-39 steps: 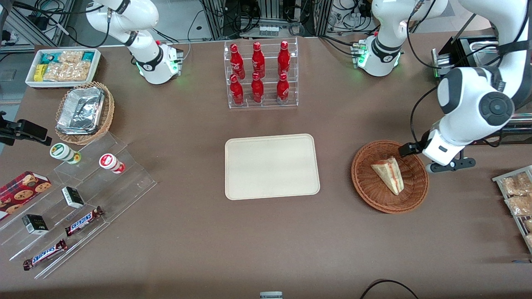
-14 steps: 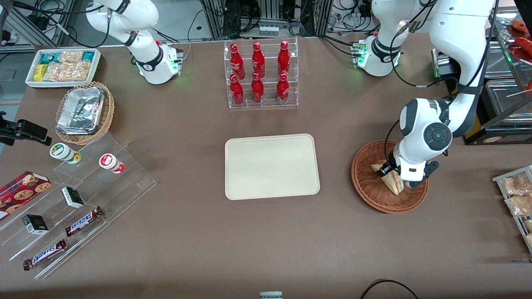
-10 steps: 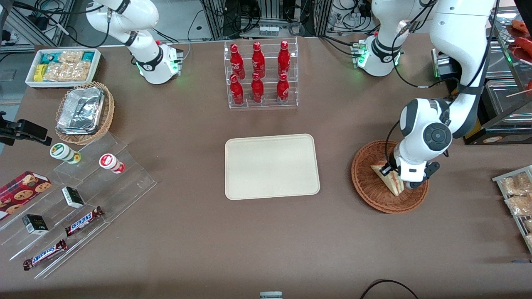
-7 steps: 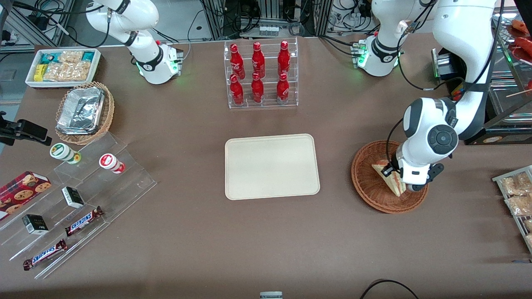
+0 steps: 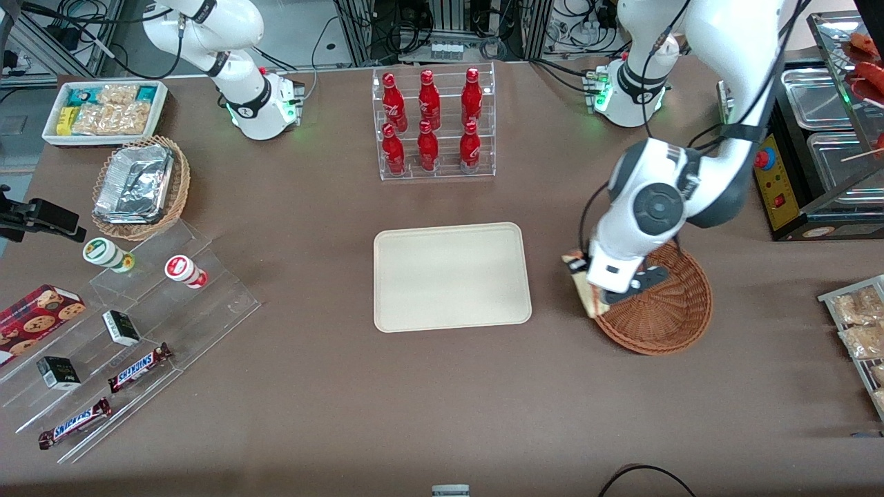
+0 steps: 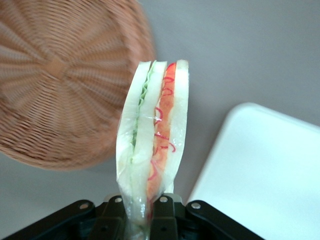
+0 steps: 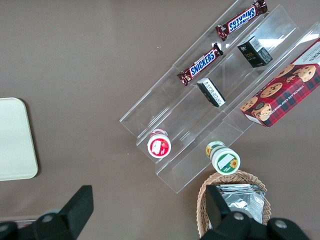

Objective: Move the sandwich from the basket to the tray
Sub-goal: 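Lift the sandwich and carry it over the cream tray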

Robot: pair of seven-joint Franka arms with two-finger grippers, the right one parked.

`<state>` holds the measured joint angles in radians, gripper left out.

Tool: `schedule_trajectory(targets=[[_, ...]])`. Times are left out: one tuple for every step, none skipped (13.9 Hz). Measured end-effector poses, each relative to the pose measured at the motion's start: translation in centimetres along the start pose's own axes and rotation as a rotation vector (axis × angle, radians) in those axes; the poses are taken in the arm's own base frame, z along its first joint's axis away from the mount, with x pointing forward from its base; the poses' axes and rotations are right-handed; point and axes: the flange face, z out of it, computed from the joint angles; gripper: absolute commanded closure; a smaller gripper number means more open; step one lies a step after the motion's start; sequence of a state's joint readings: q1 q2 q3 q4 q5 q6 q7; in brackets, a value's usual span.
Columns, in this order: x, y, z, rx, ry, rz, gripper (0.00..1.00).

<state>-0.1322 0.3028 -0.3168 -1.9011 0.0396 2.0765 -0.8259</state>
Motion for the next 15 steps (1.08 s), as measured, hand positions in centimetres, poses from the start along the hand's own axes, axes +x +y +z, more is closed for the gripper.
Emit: schedule_trajectory(targets=[[-1.3,1.7,-0.1,-0.011,-0.004,0.036,1.00],[-2.4,3.5,-0.2,-0.024,-0.010,0.070,1.00],[-3.5,5.4,-0.1,-0.038,-0.020,0.105,1.00],[-4.7,7.4,0.2,-0.053,-0.033,0.137,1.00],[-6.0,9.6,0.9,-0.055,-0.038,0.162,1.00],[-7.3,11.6,1.7,-0.040,-0.026,0.171,1.00],[-8.3,13.5,2.7,-0.024,-0.007,0.163,1.00],[-9.2,15.2,3.7,-0.011,0.011,0.149,1.00],[-10.0,16.6,4.6,-0.004,0.021,0.141,1.00],[-10.7,17.8,5.6,-0.002,0.020,0.138,1.00],[-11.3,18.9,6.3,-0.005,0.014,0.137,1.00],[-11.9,20.0,6.8,-0.011,0.011,0.130,1.00],[-12.4,21.0,7.2,-0.017,0.009,0.123,1.00],[-12.9,21.9,7.7,-0.020,0.007,0.121,1.00],[-13.5,22.5,8.4,-0.018,0.004,0.121,1.00]])
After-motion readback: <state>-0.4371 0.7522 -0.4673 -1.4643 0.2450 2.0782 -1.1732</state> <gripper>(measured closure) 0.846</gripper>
